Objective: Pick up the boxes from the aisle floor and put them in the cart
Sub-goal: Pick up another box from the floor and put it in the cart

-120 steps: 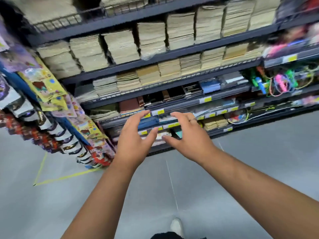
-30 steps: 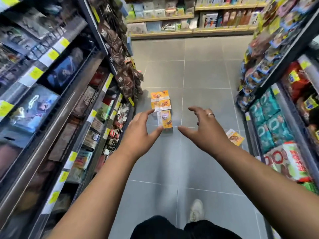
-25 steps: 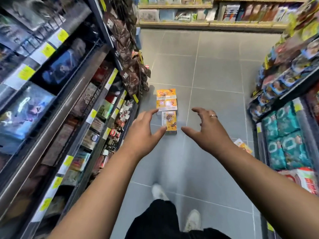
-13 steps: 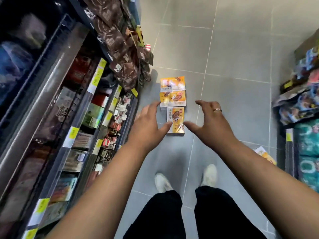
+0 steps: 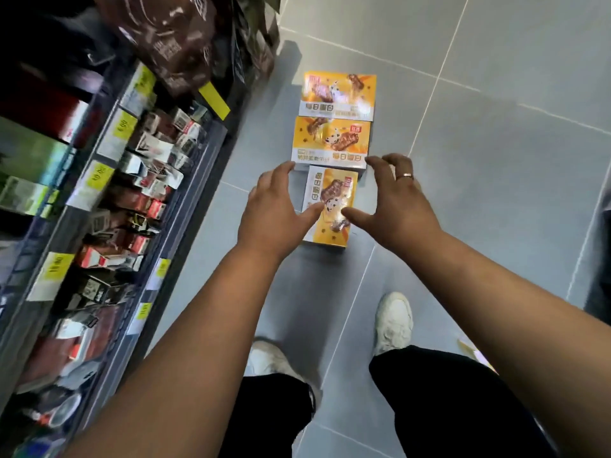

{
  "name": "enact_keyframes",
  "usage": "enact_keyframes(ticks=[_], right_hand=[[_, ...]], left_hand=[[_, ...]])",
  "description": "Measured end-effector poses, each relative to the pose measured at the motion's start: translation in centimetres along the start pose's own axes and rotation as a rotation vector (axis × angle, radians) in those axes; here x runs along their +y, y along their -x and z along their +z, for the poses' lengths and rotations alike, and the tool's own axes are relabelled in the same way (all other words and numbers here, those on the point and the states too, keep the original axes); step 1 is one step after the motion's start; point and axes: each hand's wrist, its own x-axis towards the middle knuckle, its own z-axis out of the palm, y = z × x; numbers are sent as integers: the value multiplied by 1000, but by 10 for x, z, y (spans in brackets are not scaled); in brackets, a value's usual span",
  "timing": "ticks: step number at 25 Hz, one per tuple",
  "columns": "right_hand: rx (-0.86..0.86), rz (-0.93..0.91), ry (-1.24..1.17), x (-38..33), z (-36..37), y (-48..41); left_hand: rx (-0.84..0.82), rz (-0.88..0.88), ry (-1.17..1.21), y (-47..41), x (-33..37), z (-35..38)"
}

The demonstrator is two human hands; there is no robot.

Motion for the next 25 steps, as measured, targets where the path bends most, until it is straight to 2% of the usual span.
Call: enact_keyframes(ticks=[5,10,12,15,19,21,25], right_hand=[[-38,-65,44,67,114,-87],[-195,-152,251,139,219,-168],[-251,-169,289,158,246,-188],[-249,-195,268,169,261,-216],[-255,-168,155,162,269,-231],[-267,-149,120,163,273,-228],[-285,-111,138,161,268,-226]], left_hand=[[19,-37,3,-74,-59,118],[-86,-255,-12,-122,-133,241],[-105,-287,-19,-132,-154,274],[-128,-377,21,-145,-174,303],[-156,-602,313,-144,-184,323],[-116,-616,381,-143,-184,327],[-112,-577,347,-141,-188,322]])
